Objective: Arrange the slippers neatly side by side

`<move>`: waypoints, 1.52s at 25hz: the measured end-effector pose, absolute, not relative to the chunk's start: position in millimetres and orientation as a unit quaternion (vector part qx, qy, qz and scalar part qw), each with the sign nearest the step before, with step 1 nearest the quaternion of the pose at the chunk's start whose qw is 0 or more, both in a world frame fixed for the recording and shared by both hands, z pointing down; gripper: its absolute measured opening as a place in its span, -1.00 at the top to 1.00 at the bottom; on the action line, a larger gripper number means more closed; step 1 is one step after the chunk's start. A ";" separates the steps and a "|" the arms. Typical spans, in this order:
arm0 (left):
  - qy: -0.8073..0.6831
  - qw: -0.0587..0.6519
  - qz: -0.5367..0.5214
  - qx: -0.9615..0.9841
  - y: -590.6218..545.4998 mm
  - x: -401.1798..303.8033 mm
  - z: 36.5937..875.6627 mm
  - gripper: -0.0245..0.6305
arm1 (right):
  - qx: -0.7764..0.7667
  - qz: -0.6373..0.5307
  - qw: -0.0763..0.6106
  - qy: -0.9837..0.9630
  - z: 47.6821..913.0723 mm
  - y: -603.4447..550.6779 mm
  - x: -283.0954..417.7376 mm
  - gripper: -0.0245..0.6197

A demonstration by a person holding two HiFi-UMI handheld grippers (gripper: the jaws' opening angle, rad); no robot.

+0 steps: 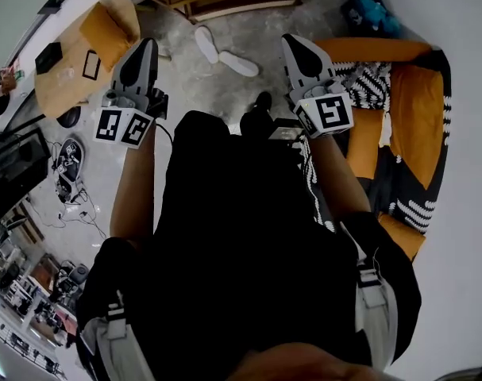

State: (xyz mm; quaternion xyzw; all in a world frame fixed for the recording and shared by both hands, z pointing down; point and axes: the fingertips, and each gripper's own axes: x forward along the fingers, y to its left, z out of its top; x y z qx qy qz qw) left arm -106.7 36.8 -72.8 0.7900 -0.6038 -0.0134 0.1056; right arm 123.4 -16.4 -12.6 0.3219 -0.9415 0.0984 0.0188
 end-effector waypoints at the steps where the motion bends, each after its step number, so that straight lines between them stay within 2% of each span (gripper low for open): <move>1: -0.600 0.104 -0.014 0.793 31.2 -108.4 -71.9 0.88 | 0.328 0.103 0.022 -0.939 -9.0 -17.8 123.8 0.82; 9: -0.556 0.161 -0.017 0.815 10.7 -136.8 -10.8 0.88 | 0.392 0.118 0.071 -0.910 20.6 -17.6 112.0 0.82; 20: -0.534 0.209 0.018 0.819 23.7 -213.9 81.0 0.88 | 0.399 0.189 0.120 -0.889 94.8 1.4 40.3 0.82; 30: -0.555 0.246 0.047 0.793 26.1 -235.4 208.7 0.88 | 0.352 0.252 0.174 -0.885 233.2 -22.4 -2.5 0.82; 38: -0.534 0.310 0.070 0.783 8.4 -207.4 328.3 0.88 | 0.354 0.325 0.212 -0.851 361.3 -23.6 13.0 0.82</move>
